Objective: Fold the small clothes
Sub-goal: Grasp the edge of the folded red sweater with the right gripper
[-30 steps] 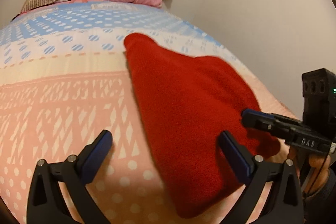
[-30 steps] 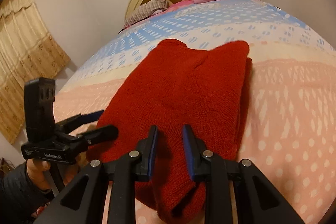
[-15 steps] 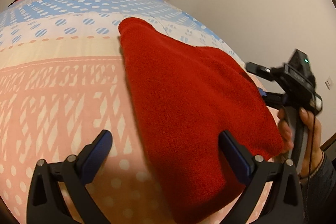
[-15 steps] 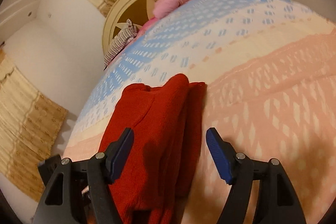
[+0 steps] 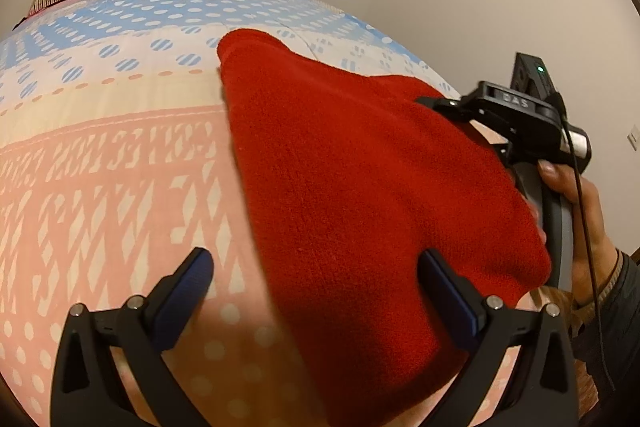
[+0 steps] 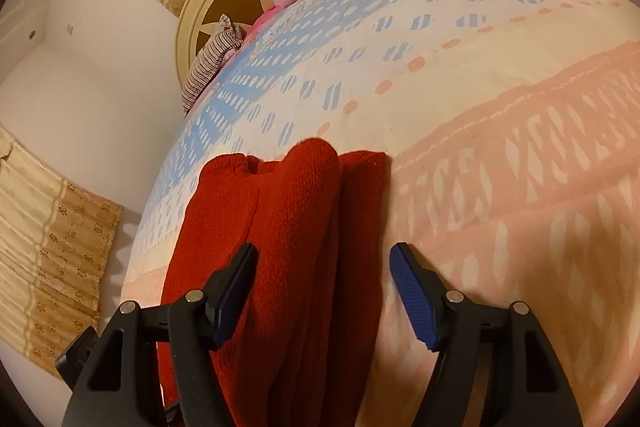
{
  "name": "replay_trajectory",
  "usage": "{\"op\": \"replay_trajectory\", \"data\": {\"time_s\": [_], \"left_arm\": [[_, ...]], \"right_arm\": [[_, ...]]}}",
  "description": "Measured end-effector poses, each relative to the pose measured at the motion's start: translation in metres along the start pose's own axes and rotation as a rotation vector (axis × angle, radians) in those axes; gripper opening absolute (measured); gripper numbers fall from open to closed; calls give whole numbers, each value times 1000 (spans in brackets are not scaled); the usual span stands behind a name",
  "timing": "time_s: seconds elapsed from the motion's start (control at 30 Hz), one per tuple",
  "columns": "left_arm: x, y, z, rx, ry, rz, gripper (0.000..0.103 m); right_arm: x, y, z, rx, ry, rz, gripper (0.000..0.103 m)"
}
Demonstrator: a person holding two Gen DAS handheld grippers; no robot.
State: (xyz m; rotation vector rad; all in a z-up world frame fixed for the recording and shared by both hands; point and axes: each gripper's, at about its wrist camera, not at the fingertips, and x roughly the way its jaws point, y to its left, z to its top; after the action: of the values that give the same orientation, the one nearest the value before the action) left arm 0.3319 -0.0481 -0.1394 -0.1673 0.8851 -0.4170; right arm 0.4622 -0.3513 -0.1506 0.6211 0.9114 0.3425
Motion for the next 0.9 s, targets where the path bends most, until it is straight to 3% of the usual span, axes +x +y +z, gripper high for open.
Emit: {"op": "replay_trajectory", "data": {"time_s": [0.13, 0.3, 0.57, 0.9], "left_arm": [[0, -1, 0, 11, 1, 0, 103], [1, -6, -1, 32, 4, -4, 101], [1, -18, -4, 90, 14, -30, 85], [-1, -23, -6, 106, 19, -25, 76]], "right_arm": [[11, 4, 2, -19, 26, 17, 49], [15, 6, -1, -37, 24, 27, 44], [14, 4, -8, -41, 3, 49, 39], [13, 9, -12, -70, -14, 42, 37]]}}
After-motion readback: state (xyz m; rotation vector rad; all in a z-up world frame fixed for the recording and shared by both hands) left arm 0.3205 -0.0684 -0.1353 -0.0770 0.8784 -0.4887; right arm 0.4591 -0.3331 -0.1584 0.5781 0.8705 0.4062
